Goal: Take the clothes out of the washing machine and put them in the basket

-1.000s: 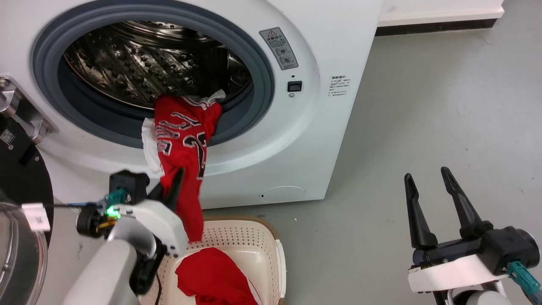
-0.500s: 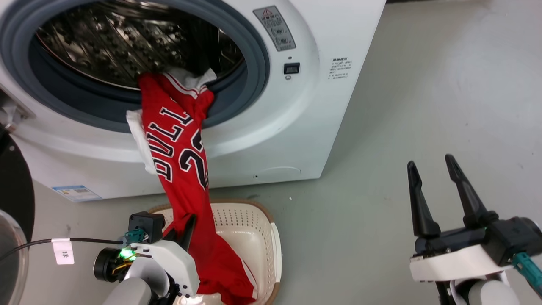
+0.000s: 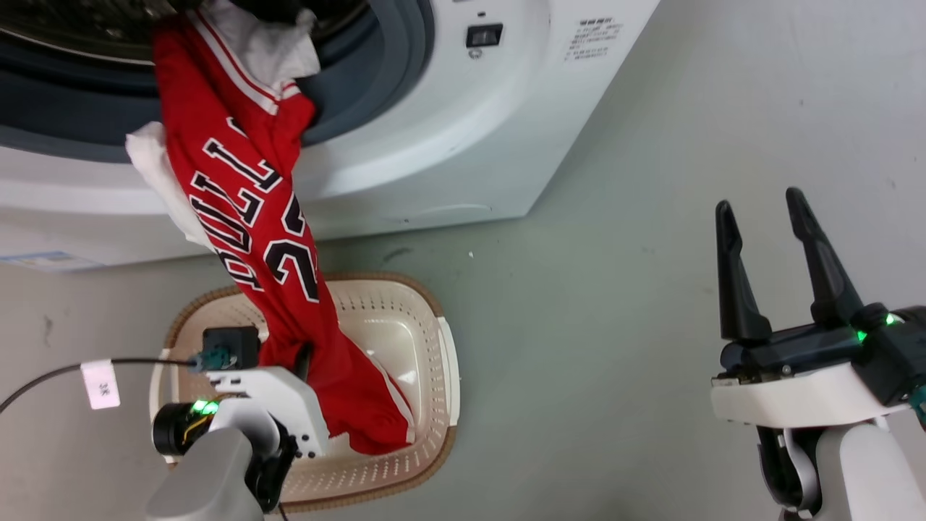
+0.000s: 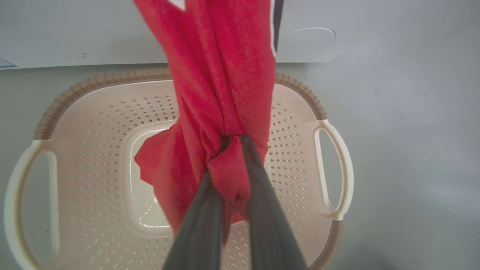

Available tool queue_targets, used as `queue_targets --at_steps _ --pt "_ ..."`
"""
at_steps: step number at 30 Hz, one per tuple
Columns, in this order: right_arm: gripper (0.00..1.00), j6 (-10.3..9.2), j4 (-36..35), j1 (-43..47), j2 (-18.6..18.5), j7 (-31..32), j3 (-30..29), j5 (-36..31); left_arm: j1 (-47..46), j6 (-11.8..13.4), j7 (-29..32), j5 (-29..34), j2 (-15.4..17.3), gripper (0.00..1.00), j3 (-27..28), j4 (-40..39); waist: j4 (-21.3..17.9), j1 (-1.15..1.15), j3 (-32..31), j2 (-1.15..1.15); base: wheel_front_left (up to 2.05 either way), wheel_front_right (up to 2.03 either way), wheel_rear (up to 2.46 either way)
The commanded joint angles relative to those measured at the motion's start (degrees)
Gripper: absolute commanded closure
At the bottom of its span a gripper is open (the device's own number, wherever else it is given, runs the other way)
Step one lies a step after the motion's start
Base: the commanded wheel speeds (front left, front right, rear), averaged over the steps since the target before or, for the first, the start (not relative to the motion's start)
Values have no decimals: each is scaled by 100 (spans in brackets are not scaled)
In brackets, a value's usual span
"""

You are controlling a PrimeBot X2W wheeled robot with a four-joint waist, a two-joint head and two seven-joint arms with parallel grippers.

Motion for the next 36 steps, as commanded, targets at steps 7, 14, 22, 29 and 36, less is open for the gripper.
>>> queue_targets --at_steps 7,14,22,29,36 --pt "0 -5 -86 -404 10 -13 -48 91 -947 -121 -77 -144 -217 100 39 1283 -144 -1 756 0 0 0 0" --pt "0 -5 -118 -565 9 -13 -54 128 -1470 -169 -171 -293 -346 100 111 1897 -171 -1 990 0 0 0 0" --pt "0 -5 -53 -541 9 -13 -25 166 -1666 -172 -476 -258 -362 0 41 2317 -198 -1 933 0 0 0 0" --pt "0 -5 63 -368 9 -13 6 120 -1305 -143 -749 -258 -431 0 17 2414 -105 -1 398 0 0 0 0" --pt "0 -5 178 -12 9 -13 37 59 -711 154 -872 32 -298 0 131 1678 12 -1 -285 0 0 0 0"
